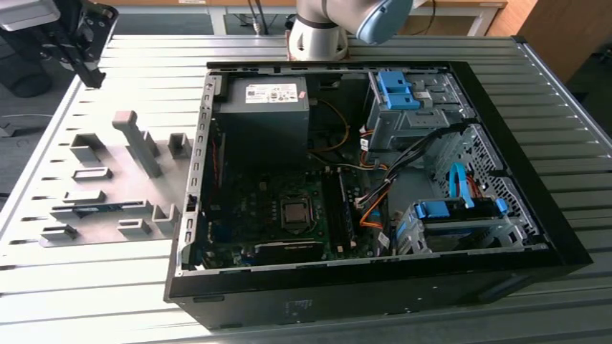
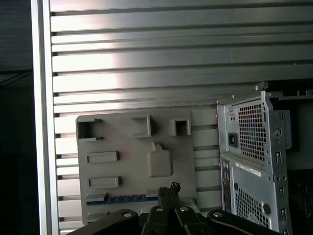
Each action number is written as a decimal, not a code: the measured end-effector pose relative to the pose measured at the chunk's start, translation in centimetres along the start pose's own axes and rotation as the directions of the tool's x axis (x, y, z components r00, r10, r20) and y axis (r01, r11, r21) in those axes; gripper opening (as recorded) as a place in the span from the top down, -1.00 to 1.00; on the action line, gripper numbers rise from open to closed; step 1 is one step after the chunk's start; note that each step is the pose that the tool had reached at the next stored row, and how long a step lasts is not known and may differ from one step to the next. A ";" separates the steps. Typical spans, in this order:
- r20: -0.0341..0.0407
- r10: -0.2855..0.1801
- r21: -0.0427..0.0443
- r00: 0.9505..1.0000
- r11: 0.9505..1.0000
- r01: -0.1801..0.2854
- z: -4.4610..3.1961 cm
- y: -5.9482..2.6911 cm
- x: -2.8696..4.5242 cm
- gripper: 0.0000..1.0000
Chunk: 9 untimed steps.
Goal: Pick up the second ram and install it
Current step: 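Reach for the second ram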
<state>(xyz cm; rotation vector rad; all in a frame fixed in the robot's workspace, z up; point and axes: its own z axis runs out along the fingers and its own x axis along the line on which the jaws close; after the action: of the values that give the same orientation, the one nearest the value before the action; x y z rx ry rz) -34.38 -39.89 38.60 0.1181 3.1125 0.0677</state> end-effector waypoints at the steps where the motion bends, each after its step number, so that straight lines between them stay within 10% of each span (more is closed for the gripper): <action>1: 0.000 0.000 0.000 1.000 1.000 0.000 0.00 -0.02 0.19 0.79; 9: 0.000 0.000 0.000 1.000 1.000 0.000 -0.02 -0.10 1.23 0.79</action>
<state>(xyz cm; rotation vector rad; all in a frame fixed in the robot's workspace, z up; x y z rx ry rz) -35.61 -39.90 38.59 0.1179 3.1125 0.0676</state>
